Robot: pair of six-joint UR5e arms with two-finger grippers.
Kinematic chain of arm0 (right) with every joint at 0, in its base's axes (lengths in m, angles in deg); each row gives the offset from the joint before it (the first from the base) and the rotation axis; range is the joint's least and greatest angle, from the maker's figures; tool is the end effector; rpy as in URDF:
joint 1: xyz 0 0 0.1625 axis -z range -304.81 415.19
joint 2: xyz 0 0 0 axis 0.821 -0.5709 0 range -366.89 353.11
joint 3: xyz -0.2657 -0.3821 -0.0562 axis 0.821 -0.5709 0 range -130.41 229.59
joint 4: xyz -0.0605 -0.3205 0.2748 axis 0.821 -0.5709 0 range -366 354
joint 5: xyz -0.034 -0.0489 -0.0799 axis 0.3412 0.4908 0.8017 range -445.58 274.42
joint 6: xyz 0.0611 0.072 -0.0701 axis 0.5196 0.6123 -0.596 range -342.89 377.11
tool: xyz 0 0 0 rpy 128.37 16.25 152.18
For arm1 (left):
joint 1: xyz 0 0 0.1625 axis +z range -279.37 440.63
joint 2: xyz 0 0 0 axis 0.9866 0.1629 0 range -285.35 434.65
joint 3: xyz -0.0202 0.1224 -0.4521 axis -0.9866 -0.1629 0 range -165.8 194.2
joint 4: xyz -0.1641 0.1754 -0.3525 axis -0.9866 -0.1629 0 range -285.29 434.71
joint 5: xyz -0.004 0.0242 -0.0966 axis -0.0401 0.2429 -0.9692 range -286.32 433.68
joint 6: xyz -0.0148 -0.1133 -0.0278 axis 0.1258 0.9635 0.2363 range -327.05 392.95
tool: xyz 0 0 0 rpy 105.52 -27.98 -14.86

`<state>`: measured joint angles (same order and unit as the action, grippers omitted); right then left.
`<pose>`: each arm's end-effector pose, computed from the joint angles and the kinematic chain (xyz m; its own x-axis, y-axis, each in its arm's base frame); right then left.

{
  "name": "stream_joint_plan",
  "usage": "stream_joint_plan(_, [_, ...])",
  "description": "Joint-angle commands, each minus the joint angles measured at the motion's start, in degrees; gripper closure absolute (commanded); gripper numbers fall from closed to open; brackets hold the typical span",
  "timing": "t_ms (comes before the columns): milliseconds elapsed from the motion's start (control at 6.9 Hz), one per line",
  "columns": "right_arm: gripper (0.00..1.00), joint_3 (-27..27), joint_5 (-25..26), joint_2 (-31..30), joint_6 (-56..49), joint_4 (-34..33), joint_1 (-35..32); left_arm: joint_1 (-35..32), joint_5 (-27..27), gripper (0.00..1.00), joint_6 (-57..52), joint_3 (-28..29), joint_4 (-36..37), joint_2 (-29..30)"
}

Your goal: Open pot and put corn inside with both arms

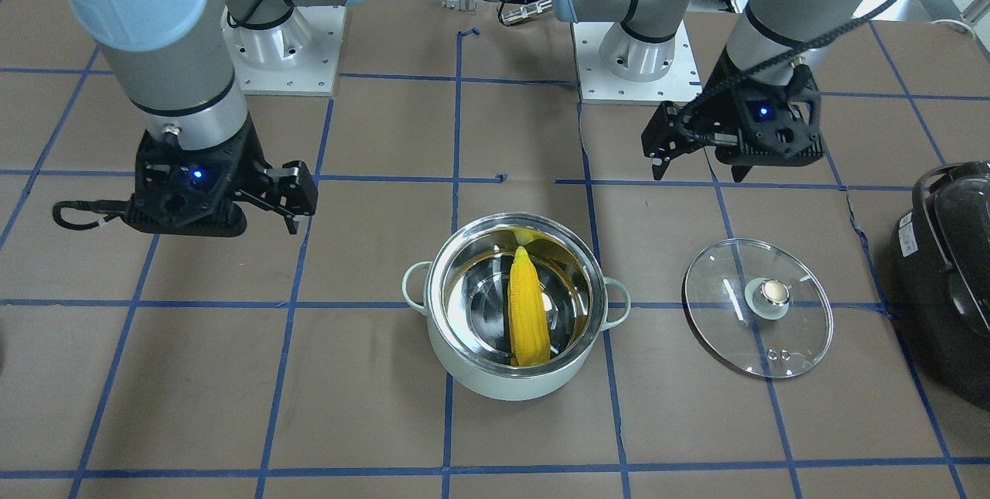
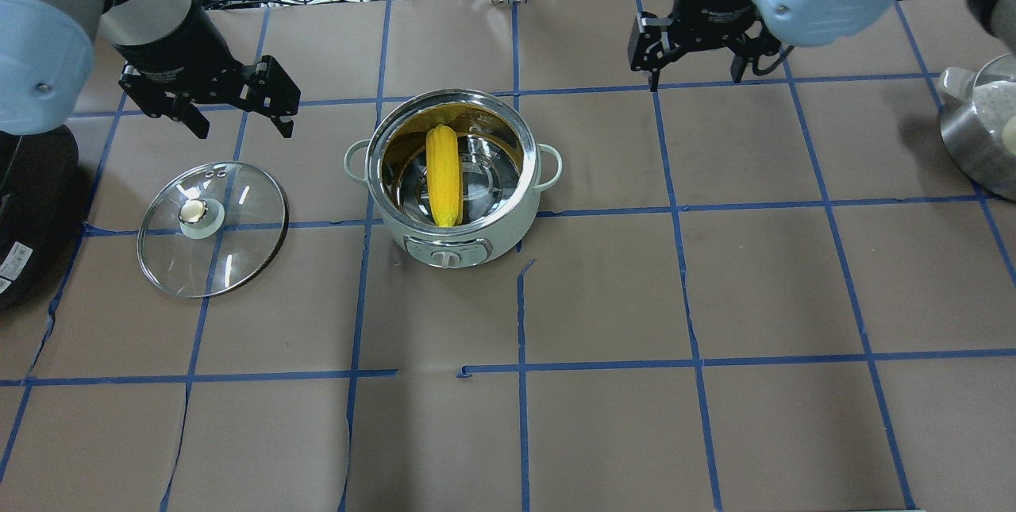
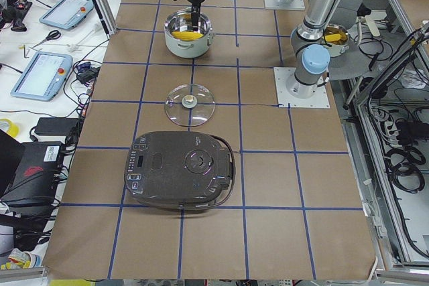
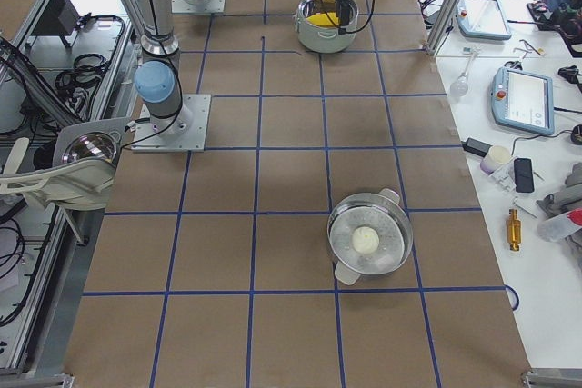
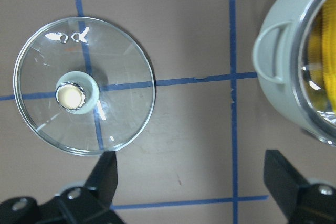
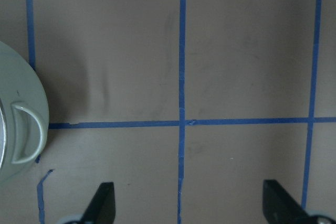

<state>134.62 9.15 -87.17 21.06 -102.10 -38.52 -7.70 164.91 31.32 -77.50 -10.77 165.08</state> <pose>0.1612 -0.5761 0.4763 -0.9967 0.0064 0.0807 0.0040 0.9996 -0.0293 -0.1157 -0.5165 0.5030 -0.9997 -0.0017 -0.0227 -0.0007 0.9991 -0.0412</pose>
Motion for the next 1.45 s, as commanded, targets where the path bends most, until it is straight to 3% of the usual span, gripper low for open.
stream_joint_plan(0, [0.00,4.96,-0.07,-6.98,-0.70,5.98,2.91,-5.78,2.18,0.00,9.34,0.46,-2.13,-4.62])
stream_joint_plan(290, [0.00,5.94,-0.86,-9.87,-0.87,6.80,3.36,-5.63,-0.96,0.00,9.19,0.46,-2.76,-7.19])
stream_joint_plan(435, [0.00,6.03,-4.17,-10.85,-0.79,7.68,3.27,-5.19,-0.79,0.00,7.45,-0.06,-2.15,-6.24])
stream_joint_plan(1304, [0.00,5.94,-4.65,-11.65,-0.96,7.60,3.27,-3.51,-0.52,0.00,0.93,2.57,-0.30,-4.12])
